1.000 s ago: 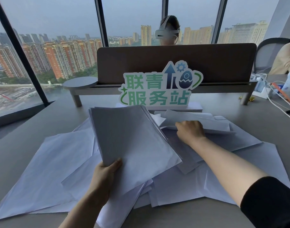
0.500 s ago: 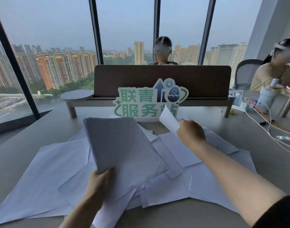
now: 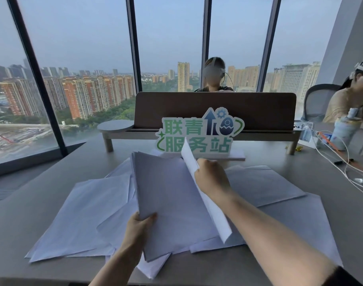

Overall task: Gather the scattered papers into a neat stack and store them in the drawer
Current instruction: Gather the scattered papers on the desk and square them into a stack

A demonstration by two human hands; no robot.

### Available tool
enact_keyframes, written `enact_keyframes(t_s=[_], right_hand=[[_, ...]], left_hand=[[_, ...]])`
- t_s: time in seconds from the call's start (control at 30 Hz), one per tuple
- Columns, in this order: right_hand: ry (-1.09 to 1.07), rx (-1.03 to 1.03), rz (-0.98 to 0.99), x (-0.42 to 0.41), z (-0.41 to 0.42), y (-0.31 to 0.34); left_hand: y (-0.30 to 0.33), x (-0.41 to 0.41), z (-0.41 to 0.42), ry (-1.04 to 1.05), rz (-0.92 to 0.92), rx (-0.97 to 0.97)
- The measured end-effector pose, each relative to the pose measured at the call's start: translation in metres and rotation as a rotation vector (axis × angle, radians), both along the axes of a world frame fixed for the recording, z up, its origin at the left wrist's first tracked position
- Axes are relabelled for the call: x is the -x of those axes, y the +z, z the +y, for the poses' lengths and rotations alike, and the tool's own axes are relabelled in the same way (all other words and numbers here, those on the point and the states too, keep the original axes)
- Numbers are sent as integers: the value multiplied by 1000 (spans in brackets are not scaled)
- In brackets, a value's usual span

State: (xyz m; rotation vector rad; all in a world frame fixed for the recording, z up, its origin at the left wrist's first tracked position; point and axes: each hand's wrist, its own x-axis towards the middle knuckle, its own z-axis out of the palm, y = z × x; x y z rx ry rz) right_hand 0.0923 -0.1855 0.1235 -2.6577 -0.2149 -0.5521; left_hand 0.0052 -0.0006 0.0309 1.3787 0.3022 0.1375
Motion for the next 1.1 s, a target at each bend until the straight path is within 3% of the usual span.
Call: enact_keyframes(t_s=[0.53, 1.1], right_hand=[[138, -204, 139, 33, 100, -58], [272, -412, 440, 35, 91, -86]], left_hand=[[2, 25, 16, -121, 50, -82], [6, 27, 21, -154, 167, -7]])
